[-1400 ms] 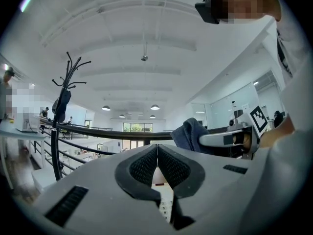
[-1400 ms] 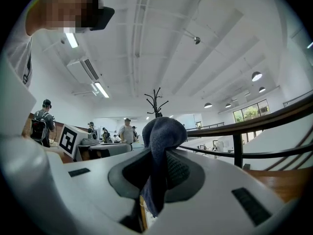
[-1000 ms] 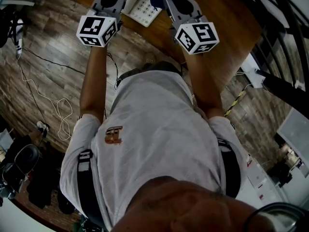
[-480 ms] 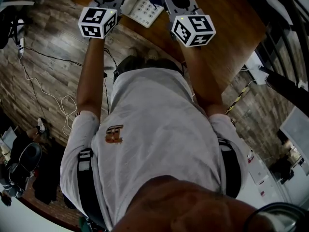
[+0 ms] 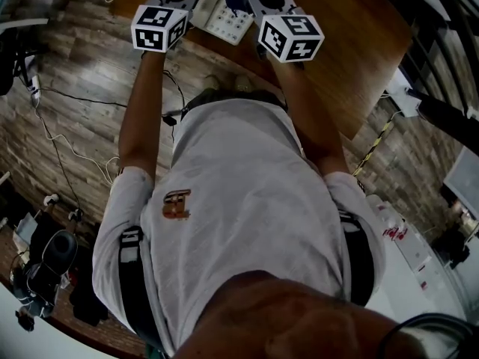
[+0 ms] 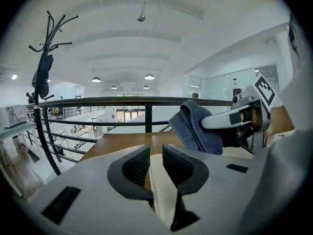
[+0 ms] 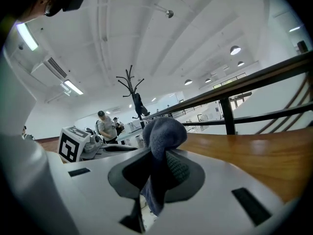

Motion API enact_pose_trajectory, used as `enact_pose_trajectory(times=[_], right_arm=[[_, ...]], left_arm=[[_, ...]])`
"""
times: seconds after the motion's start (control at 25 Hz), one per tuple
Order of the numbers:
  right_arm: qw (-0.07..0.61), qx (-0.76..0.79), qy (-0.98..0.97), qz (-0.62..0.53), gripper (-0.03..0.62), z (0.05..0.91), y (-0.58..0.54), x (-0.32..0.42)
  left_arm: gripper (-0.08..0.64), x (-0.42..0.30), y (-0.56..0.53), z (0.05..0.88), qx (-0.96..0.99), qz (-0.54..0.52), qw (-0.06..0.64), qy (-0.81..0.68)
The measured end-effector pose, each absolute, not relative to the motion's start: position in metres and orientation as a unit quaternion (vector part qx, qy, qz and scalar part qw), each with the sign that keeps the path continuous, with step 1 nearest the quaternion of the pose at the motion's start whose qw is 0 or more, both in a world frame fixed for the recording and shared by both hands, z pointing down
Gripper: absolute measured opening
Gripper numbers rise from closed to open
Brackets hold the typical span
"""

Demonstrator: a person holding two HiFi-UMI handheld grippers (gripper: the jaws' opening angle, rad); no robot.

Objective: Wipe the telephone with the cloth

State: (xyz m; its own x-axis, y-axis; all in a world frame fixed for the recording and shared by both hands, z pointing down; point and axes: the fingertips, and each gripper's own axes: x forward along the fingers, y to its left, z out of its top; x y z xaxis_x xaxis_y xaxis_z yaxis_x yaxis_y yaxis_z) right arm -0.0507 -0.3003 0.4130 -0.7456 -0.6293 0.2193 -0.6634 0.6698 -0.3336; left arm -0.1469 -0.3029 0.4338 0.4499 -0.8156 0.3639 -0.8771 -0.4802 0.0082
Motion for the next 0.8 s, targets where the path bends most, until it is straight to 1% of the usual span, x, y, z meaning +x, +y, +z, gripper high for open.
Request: enact_pose_trajectory(times=[0.28, 0.44, 0.8], right_arm=[[0.046, 0.37, -0.898, 0.235, 0.072, 0.427, -0.309, -0.053], [0.055, 0.373, -0.893, 0.247, 0.072, 0.439, -0.31, -0.049], [0.107, 0.386, -0.881, 0.251, 0.072, 0.462, -0.332, -0.084]], left_arm=[[0.098, -0.141, -0.305, 0.455, 0.852, 0.187, 0.118, -0.474], [0.103, -0.131, -0.302, 0.475, 0.852, 0.21, 0.135, -0.46], [0.103, -0.153, -0.316, 0.5, 0.846, 0.241, 0.167, -0.446]])
